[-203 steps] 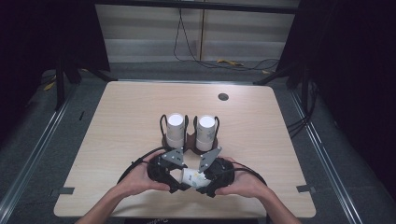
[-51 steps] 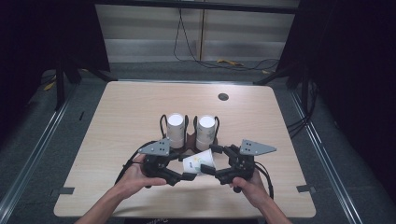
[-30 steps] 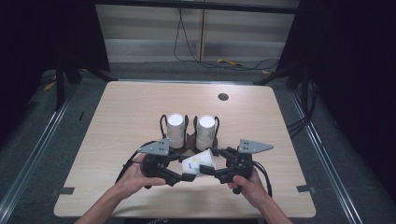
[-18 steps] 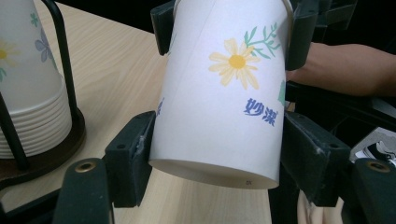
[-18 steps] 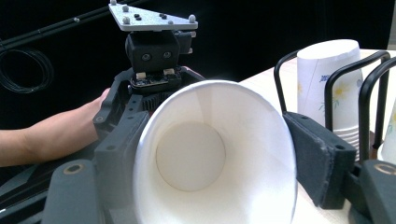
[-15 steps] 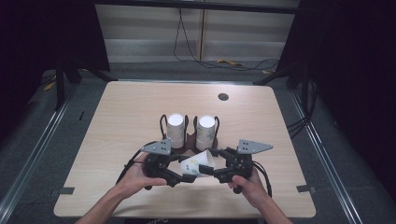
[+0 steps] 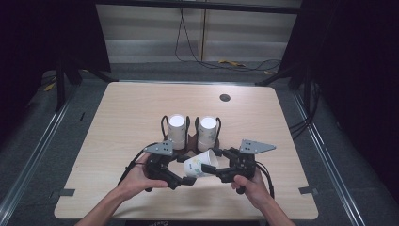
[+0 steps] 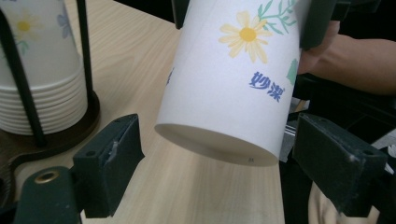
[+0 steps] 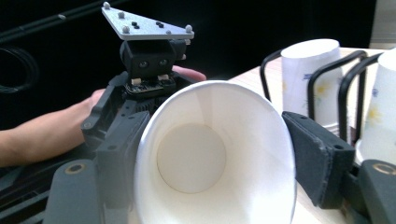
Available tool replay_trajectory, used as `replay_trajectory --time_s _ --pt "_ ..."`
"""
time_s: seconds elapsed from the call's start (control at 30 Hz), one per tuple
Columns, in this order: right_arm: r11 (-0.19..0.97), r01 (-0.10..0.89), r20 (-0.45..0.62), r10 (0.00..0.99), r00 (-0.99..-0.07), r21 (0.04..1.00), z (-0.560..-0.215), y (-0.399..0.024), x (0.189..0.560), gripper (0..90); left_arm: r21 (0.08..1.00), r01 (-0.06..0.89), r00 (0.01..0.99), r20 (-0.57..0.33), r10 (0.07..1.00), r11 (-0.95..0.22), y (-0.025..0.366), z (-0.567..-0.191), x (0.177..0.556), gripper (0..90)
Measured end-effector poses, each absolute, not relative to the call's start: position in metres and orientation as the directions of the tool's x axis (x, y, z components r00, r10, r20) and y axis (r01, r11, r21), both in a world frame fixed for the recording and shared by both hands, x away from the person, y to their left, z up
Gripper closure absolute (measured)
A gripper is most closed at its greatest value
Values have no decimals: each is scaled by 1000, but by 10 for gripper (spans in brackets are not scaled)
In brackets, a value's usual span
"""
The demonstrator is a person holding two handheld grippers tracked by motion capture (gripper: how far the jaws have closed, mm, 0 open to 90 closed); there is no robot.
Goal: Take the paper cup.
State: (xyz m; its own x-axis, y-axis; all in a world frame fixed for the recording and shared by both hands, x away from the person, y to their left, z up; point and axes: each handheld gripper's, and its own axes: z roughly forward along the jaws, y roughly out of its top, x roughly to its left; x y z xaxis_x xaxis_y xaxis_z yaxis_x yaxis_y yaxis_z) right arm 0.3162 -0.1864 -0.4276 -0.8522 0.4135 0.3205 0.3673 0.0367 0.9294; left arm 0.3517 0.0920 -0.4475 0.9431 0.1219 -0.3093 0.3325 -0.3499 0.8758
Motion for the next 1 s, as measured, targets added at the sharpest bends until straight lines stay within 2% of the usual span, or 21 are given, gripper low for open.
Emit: replay_trajectory --time_s 0.33,0.6,1.0 --pt "53 368 304 463 -833 928 -425 -193 318 269 867 301 953 -256 162 -396 94 -450 354 160" --pt "95 406 306 510 -804 909 -423 -198 321 275 861 315 947 -256 194 -399 98 -451 357 161" --pt "125 440 268 637 -723 889 -421 -219 325 279 840 354 931 -274 241 -411 103 -454 363 161"
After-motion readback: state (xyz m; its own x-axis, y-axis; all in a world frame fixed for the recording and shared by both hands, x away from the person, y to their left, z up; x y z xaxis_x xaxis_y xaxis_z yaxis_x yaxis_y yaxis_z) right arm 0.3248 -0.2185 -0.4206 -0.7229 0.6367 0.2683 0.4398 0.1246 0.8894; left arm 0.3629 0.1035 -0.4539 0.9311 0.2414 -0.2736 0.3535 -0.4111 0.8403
